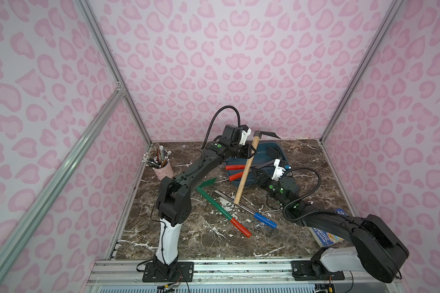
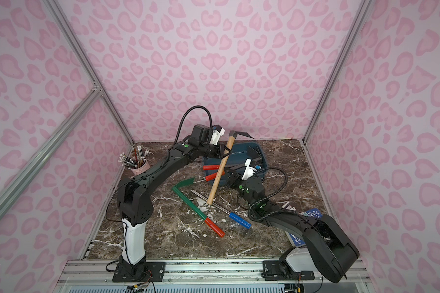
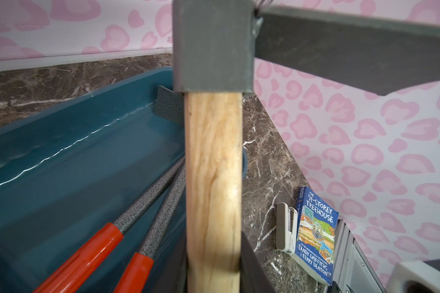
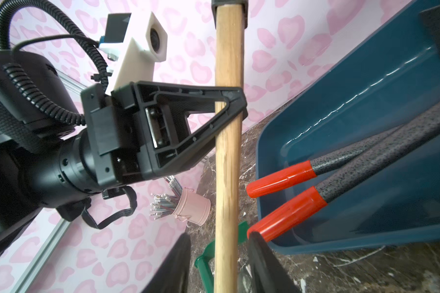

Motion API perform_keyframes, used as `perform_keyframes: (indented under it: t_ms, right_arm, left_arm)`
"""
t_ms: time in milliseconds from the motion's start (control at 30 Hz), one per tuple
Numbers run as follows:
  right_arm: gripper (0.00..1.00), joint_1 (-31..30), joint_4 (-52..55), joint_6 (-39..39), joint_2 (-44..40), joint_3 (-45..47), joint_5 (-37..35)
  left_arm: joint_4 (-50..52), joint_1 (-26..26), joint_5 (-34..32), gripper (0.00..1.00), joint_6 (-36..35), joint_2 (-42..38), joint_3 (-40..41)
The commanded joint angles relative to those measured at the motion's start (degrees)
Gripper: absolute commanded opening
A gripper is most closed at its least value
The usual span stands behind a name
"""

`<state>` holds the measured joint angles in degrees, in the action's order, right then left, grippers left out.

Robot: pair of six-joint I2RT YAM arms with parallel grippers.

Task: Put the small hoe into the storage box
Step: Pick up the hoe from the center of the board, then adjust the storage box at the center of the board.

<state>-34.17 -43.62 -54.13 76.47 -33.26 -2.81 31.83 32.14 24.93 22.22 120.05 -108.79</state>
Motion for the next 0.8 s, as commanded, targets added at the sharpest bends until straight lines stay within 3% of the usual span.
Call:
perform_keyframes:
  t_ms: [0, 267, 500, 667, 767]
  right_arm:
    - [0.46, 1.1, 0.5, 1.2, -1.8, 0.9, 1.5]
    - [0.59, 4.9, 2.3, 2.0, -6.4, 3.8, 7.9]
    - [0.79, 7.6, 9.0, 5.8, -10.6, 3.9, 14.5]
    - [0.82, 9.9, 12.8, 6.8, -11.7, 4.2, 17.4]
    - [0.76, 10.8, 15.1, 5.5, -11.8, 4.3, 16.7]
  left_arm:
    - [-0.7, 0.1, -1.4, 0.05, -2.9, 1.2, -3.2]
    - [5.3, 0.1, -6.1, 0.05, -7.5, 5.1, -10.7]
    - [8.9, 0.1, -10.4, 0.05, -12.1, 8.1, -16.9]
    - [9.9, 0.0, -11.4, 0.05, -13.6, 9.6, -19.4]
    - [10.4, 0.0, -12.1, 0.04, -13.9, 9.7, -19.7]
